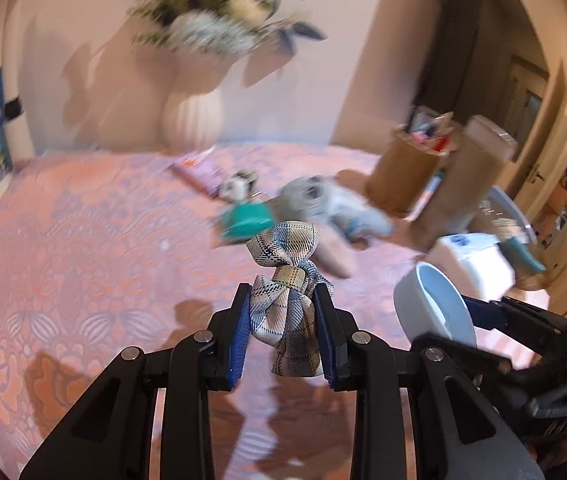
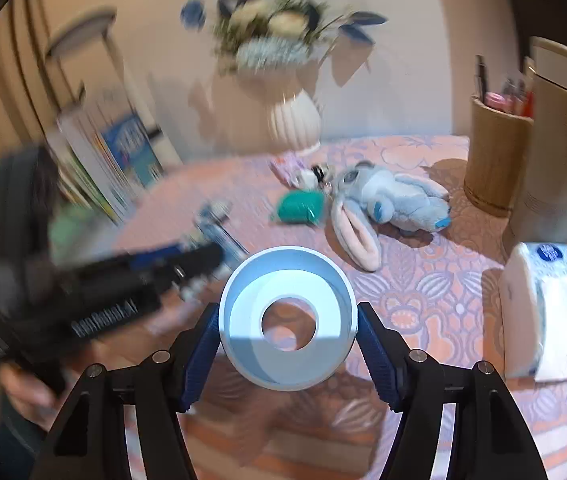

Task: Organize soft objects
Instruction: 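Carry the plaid bow and light-blue bowl to the glass bowl and release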

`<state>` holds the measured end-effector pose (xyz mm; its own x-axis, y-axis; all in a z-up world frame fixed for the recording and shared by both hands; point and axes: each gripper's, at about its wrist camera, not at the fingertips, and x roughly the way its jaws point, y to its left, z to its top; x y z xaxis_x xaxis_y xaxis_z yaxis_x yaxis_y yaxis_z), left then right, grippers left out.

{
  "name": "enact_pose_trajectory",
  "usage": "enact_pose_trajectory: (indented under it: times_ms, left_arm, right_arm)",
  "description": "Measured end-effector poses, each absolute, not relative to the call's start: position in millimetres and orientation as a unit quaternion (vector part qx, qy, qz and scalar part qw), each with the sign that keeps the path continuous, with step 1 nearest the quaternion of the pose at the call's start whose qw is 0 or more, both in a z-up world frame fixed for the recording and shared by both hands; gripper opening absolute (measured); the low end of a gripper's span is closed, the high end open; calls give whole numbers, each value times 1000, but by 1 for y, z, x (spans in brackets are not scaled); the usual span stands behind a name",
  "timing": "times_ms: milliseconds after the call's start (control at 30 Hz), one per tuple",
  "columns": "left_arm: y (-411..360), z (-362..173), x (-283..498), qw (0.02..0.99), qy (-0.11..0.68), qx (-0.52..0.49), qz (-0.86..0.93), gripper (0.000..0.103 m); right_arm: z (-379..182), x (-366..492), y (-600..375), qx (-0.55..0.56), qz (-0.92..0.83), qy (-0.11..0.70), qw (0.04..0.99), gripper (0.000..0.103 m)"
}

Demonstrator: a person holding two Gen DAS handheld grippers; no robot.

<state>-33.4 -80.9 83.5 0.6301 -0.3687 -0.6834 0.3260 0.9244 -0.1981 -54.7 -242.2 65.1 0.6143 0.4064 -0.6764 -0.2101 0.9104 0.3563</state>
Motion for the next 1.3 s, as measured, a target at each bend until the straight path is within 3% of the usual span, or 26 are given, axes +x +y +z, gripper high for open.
enact_pose_trajectory:
  times_ms: [333, 867, 1067, 1300]
  left_arm:
    - [-165, 144, -58, 907, 327, 3, -264, 27]
    - [-337, 217, -44, 896, 251, 66, -359, 27]
    - [-400, 208, -25, 888, 264, 80, -369, 27]
    - [-464, 152, -6, 860, 325, 107, -379, 27]
  right_arm:
    - [122, -108, -343, 154, 66, 327, 930, 65]
    - [166, -145, -512, 194, -93, 260, 941, 66]
    - [158, -130, -581, 248, -161, 279, 914, 66]
    - [117, -108, -630, 307, -202, 334, 868, 66]
